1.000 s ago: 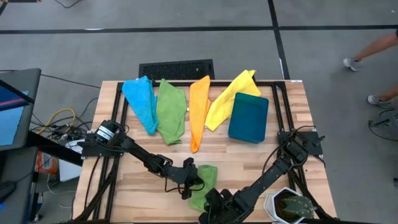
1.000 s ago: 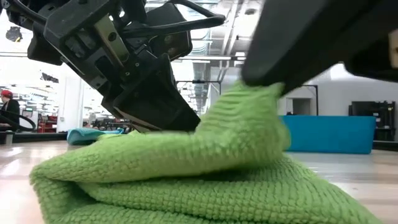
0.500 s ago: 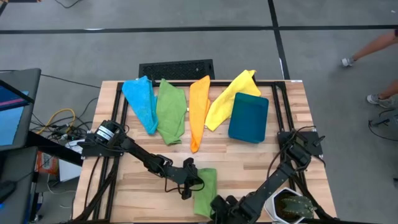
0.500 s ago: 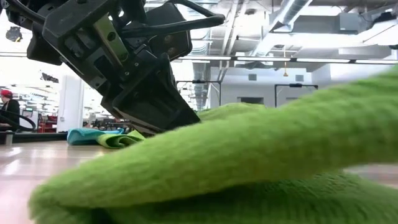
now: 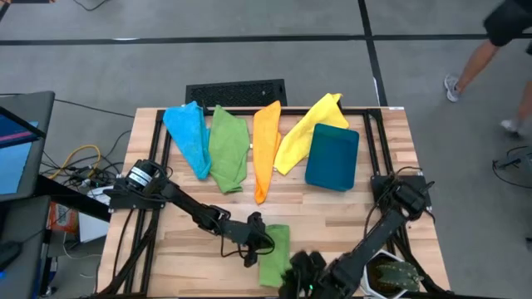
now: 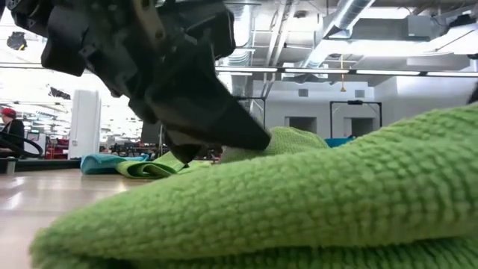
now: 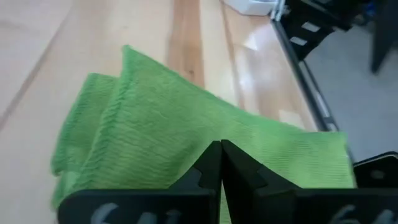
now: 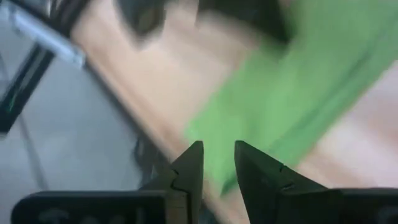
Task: Fold microfiber towels
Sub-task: Fold the bottom green microfiber cloth, then put the bottom green microfiber cloth into the blue bin
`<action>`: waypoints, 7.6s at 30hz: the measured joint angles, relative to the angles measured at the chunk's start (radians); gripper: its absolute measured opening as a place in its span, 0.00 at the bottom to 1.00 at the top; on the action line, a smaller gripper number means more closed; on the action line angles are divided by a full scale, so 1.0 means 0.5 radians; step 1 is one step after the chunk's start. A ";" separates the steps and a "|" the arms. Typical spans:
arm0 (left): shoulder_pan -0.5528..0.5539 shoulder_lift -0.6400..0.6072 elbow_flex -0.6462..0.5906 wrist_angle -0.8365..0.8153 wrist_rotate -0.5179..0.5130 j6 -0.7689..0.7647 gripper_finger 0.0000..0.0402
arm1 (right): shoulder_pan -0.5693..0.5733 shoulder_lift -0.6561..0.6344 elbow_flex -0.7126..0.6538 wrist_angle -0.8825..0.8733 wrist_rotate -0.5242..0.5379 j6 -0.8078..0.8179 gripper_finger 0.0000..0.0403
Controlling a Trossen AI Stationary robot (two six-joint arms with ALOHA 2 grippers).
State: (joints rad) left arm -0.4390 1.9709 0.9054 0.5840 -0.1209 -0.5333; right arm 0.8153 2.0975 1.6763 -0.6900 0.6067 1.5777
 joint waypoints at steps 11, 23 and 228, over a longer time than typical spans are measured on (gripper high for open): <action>0.161 -0.329 0.008 -0.549 0.006 0.011 0.00 | -0.351 0.095 -0.001 -0.283 -0.018 -0.508 0.27; 0.152 -0.378 0.008 -0.783 -0.047 -0.019 0.00 | -0.444 0.142 -0.179 -0.489 -0.132 -0.505 0.27; 1.429 -1.678 0.536 -2.352 0.264 0.713 0.00 | -2.189 -1.323 -0.390 -1.397 -0.062 -3.355 0.04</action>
State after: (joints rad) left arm 0.2756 1.1316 1.1736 -0.5920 0.0113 -0.1768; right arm -0.2790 1.4361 1.4813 -1.3883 0.5755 -0.1001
